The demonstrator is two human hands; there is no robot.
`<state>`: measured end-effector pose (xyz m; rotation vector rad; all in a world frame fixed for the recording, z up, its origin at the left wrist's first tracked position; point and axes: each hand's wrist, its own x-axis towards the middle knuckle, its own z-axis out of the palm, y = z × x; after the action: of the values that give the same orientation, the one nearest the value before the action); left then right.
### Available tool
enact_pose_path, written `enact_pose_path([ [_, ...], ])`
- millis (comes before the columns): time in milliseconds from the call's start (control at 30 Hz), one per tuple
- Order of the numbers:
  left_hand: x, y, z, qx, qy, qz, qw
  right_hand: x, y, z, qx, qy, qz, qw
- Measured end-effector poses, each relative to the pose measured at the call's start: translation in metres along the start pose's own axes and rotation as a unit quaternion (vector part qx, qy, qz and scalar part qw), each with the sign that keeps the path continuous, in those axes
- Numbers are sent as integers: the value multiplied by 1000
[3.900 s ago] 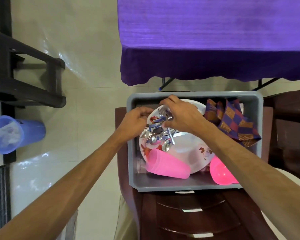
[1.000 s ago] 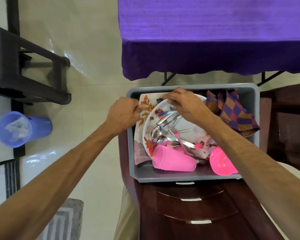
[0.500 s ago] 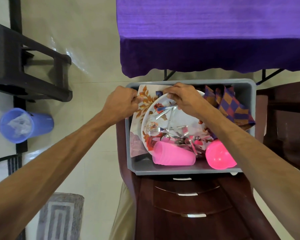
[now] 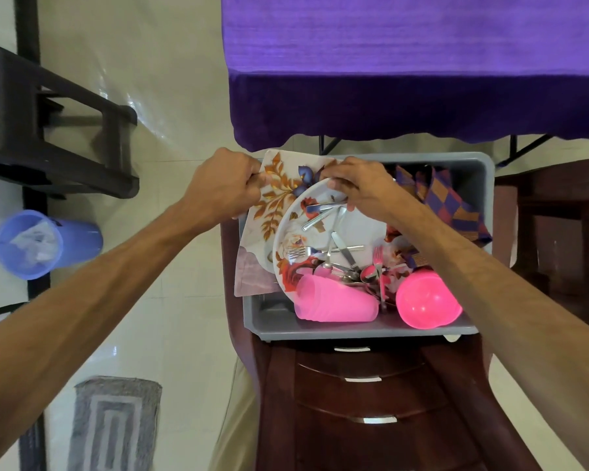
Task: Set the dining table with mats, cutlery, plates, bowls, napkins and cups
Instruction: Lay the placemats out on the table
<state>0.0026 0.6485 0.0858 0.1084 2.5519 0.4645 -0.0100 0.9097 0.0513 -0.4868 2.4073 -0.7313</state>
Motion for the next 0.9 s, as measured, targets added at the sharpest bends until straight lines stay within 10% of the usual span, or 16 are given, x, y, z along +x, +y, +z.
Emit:
enact_pose_path([
  [900,-42,-8,-62,54,76,9,996,0,16,0,126,27,2,992],
])
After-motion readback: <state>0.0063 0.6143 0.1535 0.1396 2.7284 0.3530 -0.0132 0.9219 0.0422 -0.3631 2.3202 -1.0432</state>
